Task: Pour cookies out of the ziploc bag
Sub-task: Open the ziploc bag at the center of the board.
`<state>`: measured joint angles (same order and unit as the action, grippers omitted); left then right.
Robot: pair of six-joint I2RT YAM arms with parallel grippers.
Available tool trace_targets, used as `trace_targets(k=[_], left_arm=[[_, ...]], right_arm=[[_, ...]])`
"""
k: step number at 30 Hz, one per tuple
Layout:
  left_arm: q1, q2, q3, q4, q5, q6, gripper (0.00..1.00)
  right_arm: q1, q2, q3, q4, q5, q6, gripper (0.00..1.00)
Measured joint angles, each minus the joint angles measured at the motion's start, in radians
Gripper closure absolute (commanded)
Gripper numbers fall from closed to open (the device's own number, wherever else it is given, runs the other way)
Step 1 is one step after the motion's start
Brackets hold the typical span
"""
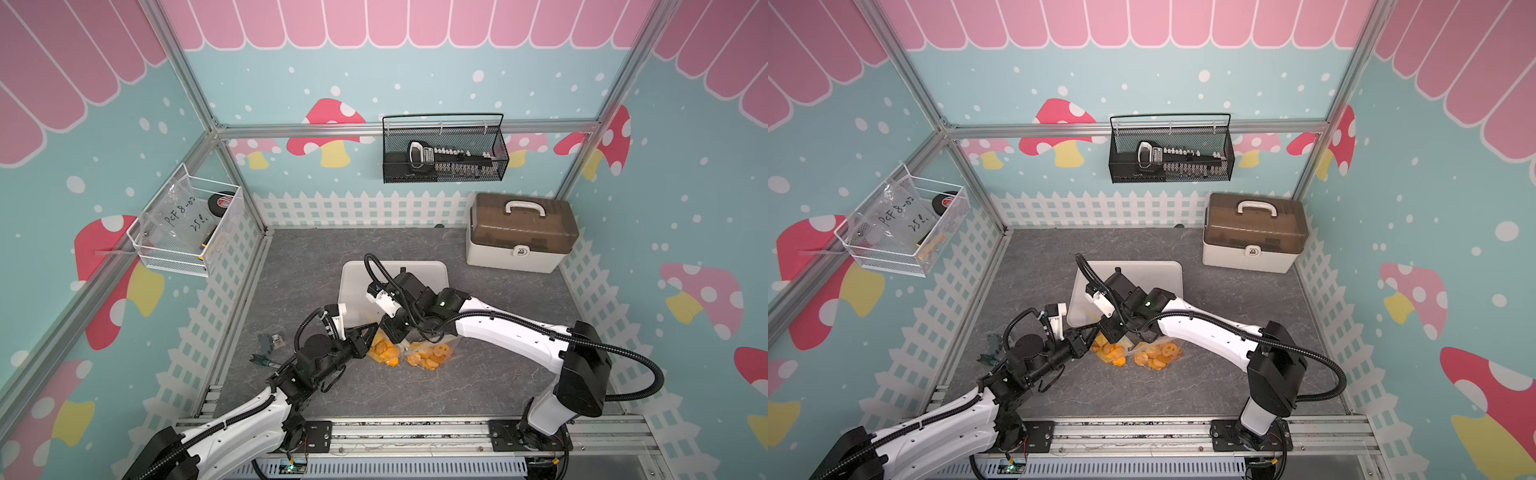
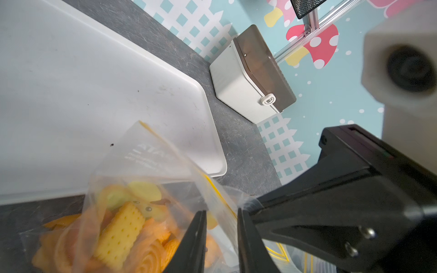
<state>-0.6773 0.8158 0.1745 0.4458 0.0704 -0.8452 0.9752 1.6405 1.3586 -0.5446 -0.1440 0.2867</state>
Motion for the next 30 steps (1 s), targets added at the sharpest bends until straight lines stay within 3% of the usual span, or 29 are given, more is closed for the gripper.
trace_targets(k=[5, 10, 30], left_arm=[[0.0, 0.037, 0.014, 0.006, 0.001, 0.006, 0.8], [0.0, 0.077, 0.024, 0.024, 0.005, 0.011, 1.0], [-0.004, -0.082, 0.05, -0.139, 0.048, 0.015, 1.0]], right_arm=[[0.0, 0.0, 0.0, 0.0, 0.001, 0.003, 1.0], [0.0, 0.0, 0.0, 0.0, 0.001, 0.006, 1.0], [0.001, -0.023, 0.012, -0.045, 0.206, 0.007, 1.0]])
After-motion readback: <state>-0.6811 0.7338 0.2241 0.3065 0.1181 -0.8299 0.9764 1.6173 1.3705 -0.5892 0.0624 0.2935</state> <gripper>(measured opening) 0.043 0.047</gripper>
